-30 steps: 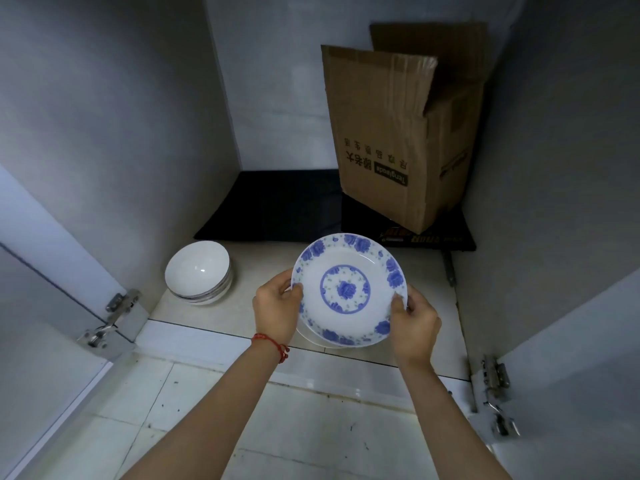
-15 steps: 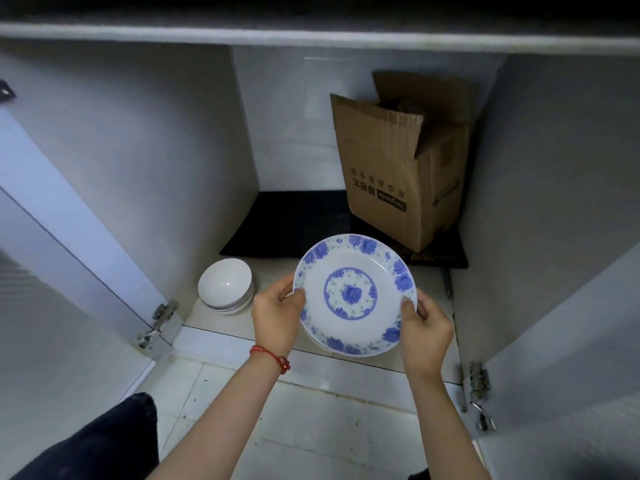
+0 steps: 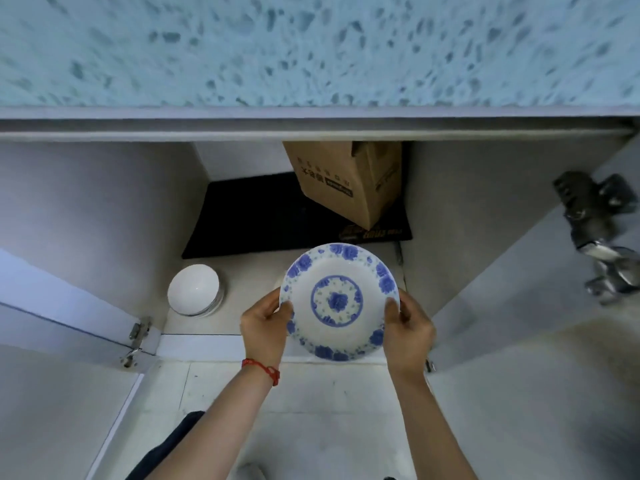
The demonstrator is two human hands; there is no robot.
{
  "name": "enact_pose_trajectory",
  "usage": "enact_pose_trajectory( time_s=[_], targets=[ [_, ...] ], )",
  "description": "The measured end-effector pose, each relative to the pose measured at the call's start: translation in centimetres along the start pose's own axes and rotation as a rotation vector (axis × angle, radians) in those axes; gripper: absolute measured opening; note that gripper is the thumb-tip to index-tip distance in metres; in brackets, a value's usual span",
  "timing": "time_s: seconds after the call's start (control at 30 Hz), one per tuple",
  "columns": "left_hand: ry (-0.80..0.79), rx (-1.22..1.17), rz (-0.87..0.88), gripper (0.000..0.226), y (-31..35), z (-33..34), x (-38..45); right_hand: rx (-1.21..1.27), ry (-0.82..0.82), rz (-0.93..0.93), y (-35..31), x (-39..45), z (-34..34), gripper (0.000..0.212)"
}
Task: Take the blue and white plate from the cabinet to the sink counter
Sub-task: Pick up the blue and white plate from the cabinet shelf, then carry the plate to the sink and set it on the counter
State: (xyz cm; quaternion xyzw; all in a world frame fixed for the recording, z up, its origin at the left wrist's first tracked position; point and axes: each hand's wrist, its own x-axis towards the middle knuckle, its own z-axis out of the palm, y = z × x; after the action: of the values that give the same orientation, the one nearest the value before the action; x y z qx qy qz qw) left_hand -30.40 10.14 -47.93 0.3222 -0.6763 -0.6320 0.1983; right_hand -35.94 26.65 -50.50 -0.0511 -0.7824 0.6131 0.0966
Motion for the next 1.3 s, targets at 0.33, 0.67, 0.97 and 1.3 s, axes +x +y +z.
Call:
enact_pose_trajectory(
  time_s=[0.33,0.67,0.97,1.3],
  targets=[
    [-0.072,0.051,-0.145,0.031,5.5,-0.9,-3.5,-0.133,0.046,0.106,-5.2,-3.0,-4.7,0.018],
    [-0.054,0.090,-0.190,0.031,11.7,-5.4,-6.6,-0.126,0.066,0.253,-12.9,-6.8,-6.5,0.018],
    [-0.047,0.076,-0.219,0.029,17.6,-8.2,-11.3,-0.135,0.006,0.370,-19.8,-9.4,-9.8,0.019],
    [-0.083,0.062,-0.223,0.026,24.2,-10.9,-17.1,-0.227,0.000,0.315,-27.9,-12.8,-14.8,0.016]
  ],
)
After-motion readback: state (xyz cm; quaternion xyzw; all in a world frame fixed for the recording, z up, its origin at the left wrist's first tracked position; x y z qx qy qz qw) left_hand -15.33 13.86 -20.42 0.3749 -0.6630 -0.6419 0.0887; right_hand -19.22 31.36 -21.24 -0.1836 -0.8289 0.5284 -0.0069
